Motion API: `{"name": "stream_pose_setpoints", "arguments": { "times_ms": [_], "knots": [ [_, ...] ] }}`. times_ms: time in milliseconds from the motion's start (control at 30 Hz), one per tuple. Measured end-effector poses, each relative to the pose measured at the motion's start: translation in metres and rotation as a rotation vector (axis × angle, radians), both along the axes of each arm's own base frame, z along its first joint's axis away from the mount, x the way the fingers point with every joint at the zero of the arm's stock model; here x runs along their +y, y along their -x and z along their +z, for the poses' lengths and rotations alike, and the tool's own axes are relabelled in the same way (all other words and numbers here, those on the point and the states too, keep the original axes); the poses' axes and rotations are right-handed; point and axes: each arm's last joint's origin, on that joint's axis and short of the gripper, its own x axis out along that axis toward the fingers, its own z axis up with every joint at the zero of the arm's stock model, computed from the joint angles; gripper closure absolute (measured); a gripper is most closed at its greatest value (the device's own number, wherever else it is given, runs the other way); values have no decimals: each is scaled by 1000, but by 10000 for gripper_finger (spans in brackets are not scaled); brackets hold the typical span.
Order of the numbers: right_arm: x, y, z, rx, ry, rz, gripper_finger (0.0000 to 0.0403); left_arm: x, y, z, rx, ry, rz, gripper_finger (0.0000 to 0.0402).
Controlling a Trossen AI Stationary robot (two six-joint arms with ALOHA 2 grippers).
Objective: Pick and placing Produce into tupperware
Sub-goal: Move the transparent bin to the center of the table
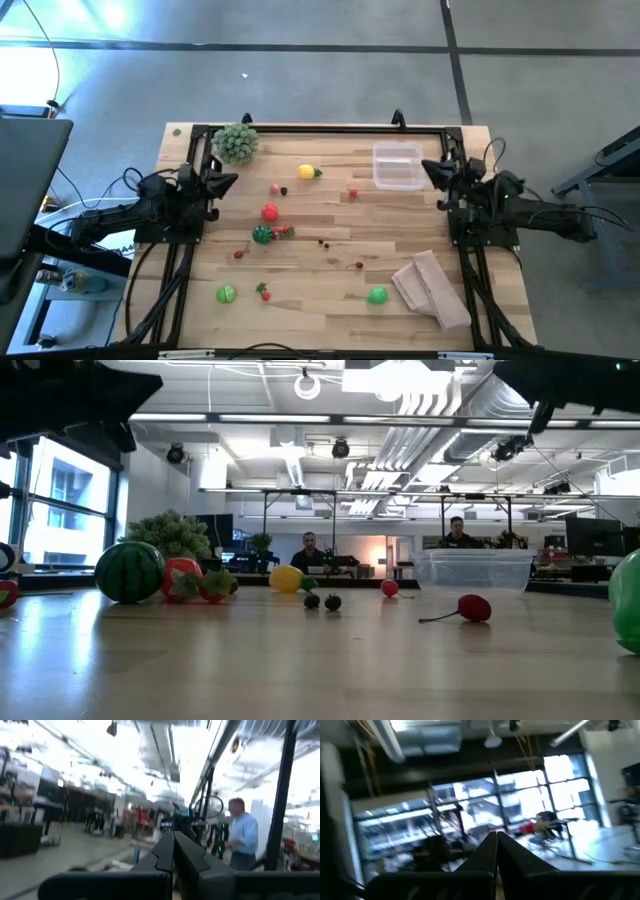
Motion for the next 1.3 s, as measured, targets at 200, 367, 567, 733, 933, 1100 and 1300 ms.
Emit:
{"name": "stream_pose_setpoints", "arguments": {
  "times_ms": [200,367,567,733,933,1100,1300],
  "knots": [
    [-9,-3,55,251,-56,-309,402,-2,5,24,6,-61,34,401],
    [-23,-17,89,443,-106,-476,402,5,0,45,165,52,174,401],
    [-61,-42,107,662,-277,-638,402,17,-26,58,389,151,237,401],
    [-115,-62,95,861,-512,-575,402,32,-48,56,487,194,255,401],
    [-174,-86,37,1085,-748,-527,402,48,-60,44,580,230,172,401],
    [-199,-106,-11,1223,-841,-529,402,52,-63,39,606,246,141,401],
    [-213,-119,-46,1294,-914,-531,402,52,-63,39,606,248,136,401]
  ]
}}
